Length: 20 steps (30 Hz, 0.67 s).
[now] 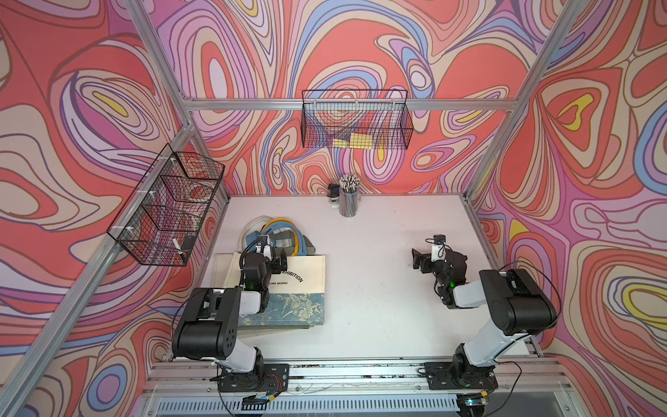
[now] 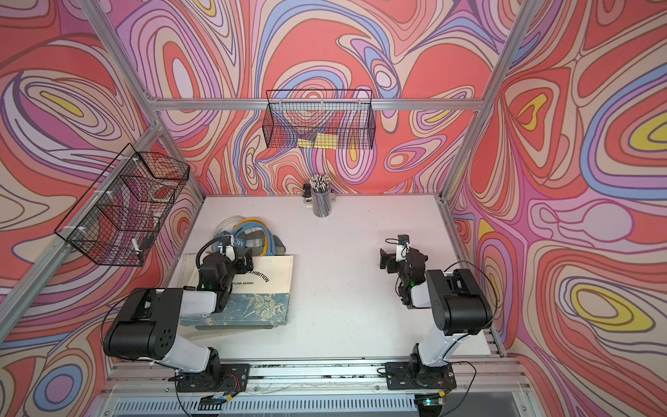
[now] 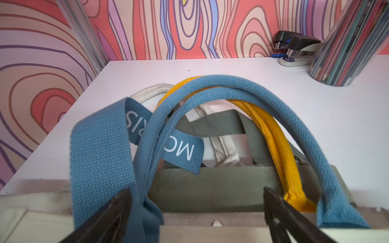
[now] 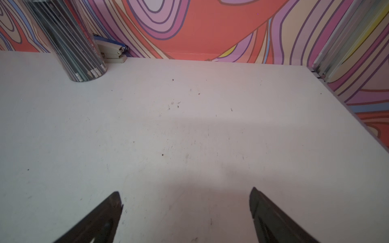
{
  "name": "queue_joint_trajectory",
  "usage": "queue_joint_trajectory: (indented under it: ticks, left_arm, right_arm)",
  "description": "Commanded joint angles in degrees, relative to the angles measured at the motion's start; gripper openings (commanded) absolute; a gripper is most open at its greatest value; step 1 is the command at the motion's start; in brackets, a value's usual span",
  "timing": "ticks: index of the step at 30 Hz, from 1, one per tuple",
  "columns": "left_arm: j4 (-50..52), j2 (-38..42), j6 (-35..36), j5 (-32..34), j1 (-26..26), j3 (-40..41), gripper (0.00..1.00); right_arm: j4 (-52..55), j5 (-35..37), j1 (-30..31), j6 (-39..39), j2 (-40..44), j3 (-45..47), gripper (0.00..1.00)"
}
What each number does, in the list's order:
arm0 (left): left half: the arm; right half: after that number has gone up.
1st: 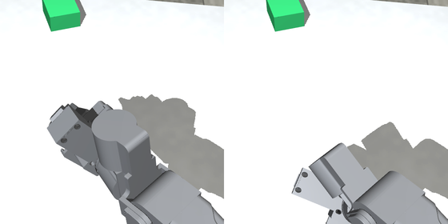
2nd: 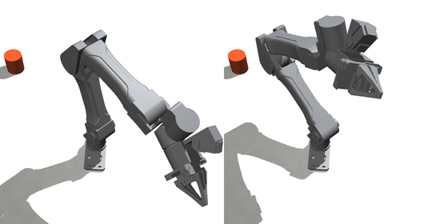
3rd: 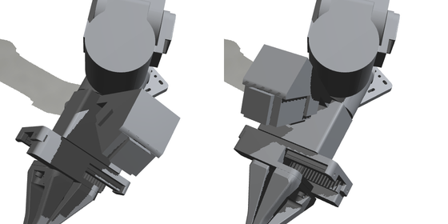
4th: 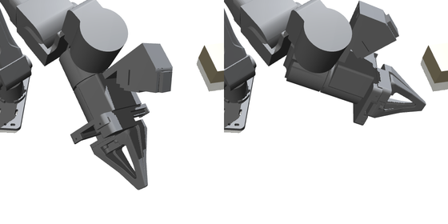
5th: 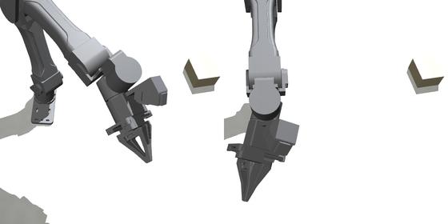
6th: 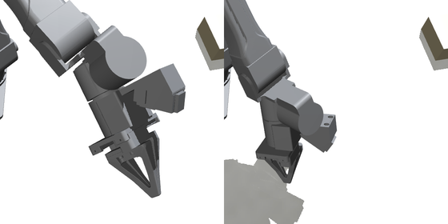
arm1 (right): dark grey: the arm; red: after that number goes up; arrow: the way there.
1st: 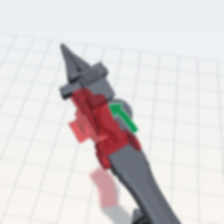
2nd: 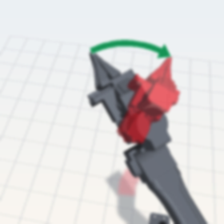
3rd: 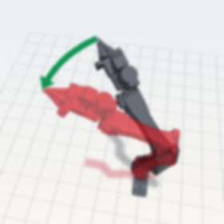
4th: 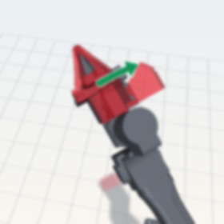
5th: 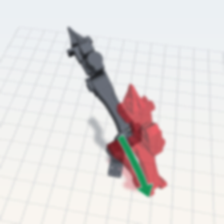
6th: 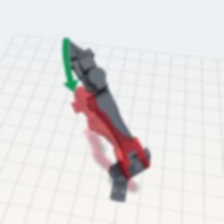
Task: Put away the canvas bag
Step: Reset both arms
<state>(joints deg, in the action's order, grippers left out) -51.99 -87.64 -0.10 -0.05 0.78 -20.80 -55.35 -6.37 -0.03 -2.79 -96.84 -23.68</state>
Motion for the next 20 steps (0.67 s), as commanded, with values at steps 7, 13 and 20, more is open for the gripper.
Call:
queue_joint_trajectory:
  ticks: [7,13,20]
  left_arm:
    - [2.16,-0.10,0.86,0.14,0.19,-0.95,0.99]
    - [1.61,-0.99,0.54,0.17,0.19,-1.21,0.99]
    - [0.77,-0.49,0.47,0.49,0.19,-0.49,0.99]
  right_arm:
    - [-1.65,0.77,-0.41,1.64,-0.50,-1.81,0.98]
    - [-1.57,0.75,-0.41,1.55,-0.53,-1.83,0.98]
    - [-1.84,0.82,-0.41,1.58,-0.38,-1.60,0.98]
